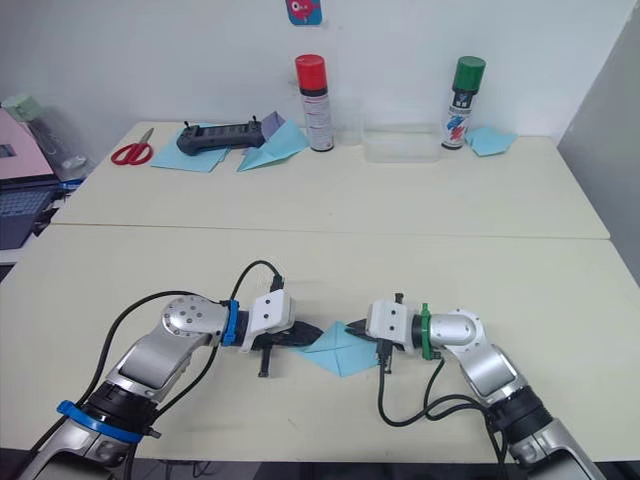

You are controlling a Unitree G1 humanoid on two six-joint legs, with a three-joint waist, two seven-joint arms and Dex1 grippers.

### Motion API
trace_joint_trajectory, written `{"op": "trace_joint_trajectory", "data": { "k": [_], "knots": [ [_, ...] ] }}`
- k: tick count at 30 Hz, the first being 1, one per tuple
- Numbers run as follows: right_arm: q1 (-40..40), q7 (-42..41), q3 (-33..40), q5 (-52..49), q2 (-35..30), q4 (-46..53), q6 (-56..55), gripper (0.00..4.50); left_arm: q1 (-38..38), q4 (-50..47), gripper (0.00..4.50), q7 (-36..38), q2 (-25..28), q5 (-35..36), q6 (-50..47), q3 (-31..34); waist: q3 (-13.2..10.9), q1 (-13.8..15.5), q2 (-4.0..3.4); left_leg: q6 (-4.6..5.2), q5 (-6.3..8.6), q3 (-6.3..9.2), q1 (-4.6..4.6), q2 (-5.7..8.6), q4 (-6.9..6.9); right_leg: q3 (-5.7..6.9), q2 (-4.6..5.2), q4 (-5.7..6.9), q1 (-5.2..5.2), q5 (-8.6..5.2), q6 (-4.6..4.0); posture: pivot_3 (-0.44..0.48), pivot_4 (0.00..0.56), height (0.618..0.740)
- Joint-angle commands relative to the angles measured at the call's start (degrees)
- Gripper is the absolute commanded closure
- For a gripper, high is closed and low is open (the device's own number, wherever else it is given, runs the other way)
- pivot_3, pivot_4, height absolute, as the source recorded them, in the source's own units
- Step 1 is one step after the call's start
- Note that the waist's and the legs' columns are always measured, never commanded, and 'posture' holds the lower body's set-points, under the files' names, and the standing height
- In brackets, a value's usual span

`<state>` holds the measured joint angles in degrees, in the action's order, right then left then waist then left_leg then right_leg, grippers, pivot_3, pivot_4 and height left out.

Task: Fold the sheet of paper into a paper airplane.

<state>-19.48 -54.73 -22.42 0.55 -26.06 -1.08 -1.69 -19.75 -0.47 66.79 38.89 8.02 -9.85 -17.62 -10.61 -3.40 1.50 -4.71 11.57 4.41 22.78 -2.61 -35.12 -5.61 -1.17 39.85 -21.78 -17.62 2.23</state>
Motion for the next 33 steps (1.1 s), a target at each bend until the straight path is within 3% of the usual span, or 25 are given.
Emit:
{"op": "trace_joint_trajectory", "data": {
  "k": [1,5,8,11,24,33],
  "knots": [
    [-1.2,0.5,0.1,0.8,0.3,-0.5,0.4,4.48,1.3,0.7,4.5,1.0,1.7,-1.7,-0.9,-0.8,0.0,0.0,0.0,0.0,0.0,0.0,-0.01,0.0,0.0,-0.01,0.0,0.0,0.0,0.0,0.0,0.0,0.15,0.74],
    [-1.3,-0.3,-1.2,1.9,0.1,-0.7,-0.7,4.48,-1.8,-0.9,4.5,0.3,4.0,-1.3,-0.9,2.4,0.0,-0.1,0.0,0.0,0.0,0.0,-0.01,-0.04,0.0,-0.01,-0.05,0.01,-0.01,0.0,0.0,0.0,0.15,0.74],
    [-1.1,-0.7,-1.3,1.5,0.3,-0.4,-0.9,4.48,-3.8,-9.3,4.5,-1.5,2.7,4.9,-8.4,6.0,0.0,0.0,0.01,0.0,0.0,0.02,0.07,-0.04,0.0,0.01,-0.06,0.03,-0.08,0.0,0.0,0.0,0.15,0.74],
    [-1.0,-0.7,-1.4,1.7,0.4,-0.5,-0.8,4.48,-1.9,-14.2,4.5,-1.8,2.1,6.5,-12.4,5.1,0.0,0.1,0.01,0.0,0.0,0.01,0.16,-0.02,0.0,0.0,-0.02,-0.07,-0.1,0.0,0.0,0.0,0.15,0.74],
    [-0.8,-1.8,-0.3,-1.1,0.6,1.4,2.6,4.48,4.6,-10.1,4.5,-4.7,1.8,-0.9,-8.6,-0.3,0.0,0.0,0.01,0.0,0.0,0.02,0.1,-0.03,0.06,0.0,-0.04,-0.08,-0.1,-0.01,-0.01,0.0,0.15,0.74],
    [-1.8,-1.9,7.2,-10.6,0.5,8.3,10.5,1.37,6.2,-8.6,4.5,-5.1,0.4,-0.9,-8.8,-0.9,0.0,0.1,0.01,0.0,0.0,0.02,0.1,0.0,0.06,0.01,0.01,-0.1,-0.06,-0.01,-0.01,0.0,0.15,0.74]
  ]
}}
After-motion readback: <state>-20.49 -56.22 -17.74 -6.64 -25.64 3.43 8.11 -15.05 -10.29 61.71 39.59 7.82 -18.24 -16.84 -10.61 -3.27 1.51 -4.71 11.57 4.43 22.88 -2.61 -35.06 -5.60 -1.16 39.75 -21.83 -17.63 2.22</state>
